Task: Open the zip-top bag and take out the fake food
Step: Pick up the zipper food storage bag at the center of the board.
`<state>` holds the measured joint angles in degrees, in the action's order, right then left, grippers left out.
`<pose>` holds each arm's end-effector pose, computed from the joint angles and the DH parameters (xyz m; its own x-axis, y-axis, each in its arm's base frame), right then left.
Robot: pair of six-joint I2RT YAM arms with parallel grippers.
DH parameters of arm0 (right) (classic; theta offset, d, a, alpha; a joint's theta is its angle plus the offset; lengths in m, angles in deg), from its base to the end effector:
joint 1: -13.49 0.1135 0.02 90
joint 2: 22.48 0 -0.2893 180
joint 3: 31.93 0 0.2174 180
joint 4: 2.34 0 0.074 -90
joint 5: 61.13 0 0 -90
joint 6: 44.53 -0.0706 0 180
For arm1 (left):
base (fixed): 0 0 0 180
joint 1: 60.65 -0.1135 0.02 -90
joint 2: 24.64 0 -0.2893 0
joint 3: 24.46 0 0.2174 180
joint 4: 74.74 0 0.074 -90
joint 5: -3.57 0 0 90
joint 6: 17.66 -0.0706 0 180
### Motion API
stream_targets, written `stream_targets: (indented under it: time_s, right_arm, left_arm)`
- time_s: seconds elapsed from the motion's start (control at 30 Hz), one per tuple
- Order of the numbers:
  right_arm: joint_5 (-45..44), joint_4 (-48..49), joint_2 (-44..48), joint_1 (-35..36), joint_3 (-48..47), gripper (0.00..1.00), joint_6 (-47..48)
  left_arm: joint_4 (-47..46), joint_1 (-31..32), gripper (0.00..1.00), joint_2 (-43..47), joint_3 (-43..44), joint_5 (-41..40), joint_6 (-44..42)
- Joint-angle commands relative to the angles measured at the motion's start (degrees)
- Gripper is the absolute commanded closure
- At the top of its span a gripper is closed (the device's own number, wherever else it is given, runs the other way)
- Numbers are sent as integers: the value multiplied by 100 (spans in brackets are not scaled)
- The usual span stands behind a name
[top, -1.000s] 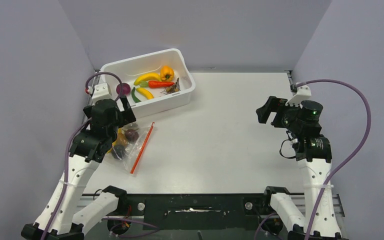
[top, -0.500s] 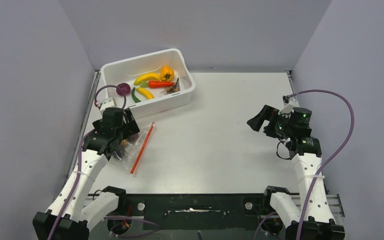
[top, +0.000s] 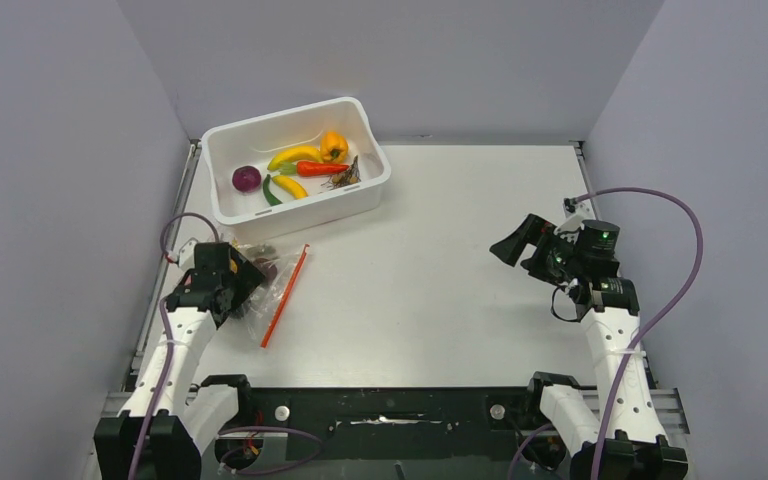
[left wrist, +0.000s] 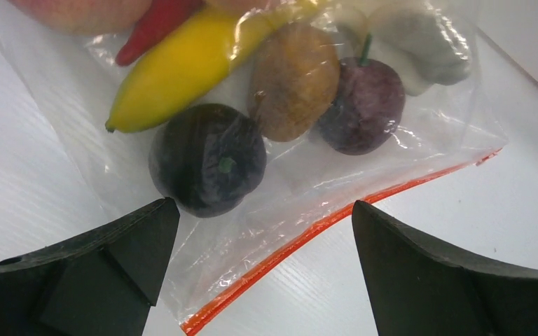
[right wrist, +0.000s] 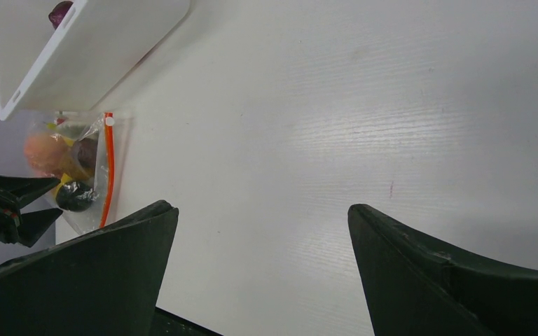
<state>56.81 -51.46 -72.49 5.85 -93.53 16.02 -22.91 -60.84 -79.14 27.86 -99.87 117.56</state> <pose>0.1582 0.0122 0.2958 -0.6491 0.5253 -0.5502 0.0784 0.7657 0.6385 0.1530 0.0169 0.2253 -0.4707 -0.6919 -0.5474 -0.6728 0.6829 -0.2847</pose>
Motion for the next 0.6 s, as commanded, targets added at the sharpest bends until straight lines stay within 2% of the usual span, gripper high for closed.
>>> stream_targets:
  time_s: [0.0, 0.07, 0.17, 0.3, 0.37, 0.47, 0.57]
  right_arm:
    - [68, 204, 76, -61, 43, 2, -67]
    - [64, 246, 72, -66, 85, 2, -103]
    - [83, 299, 18, -69, 132, 2, -158]
    - [9, 316, -81, -73, 155, 2, -192]
    - [-14, 298, -146, -78, 154, 2, -201]
    - [-15, 296, -238, -72, 176, 2, -233]
    - [-17, 313, -271, -72, 211, 2, -268]
  left_arm:
    - [-207, -90, 2, 331, -311, -6, 1224]
    - [-83, -103, 2, 488, -552, -134, 1783]
    - [-89, -118, 3, 620, -836, -125, 2123]
    - [-41, -122, 10, 574, -1019, -154, 2357]
    - [-35, -124, 19, 572, -1056, -130, 2406]
    - [-119, -122, 41, 594, -1112, 29, 2440]
    - [-209, -115, 58, 603, -1140, 210, 2437]
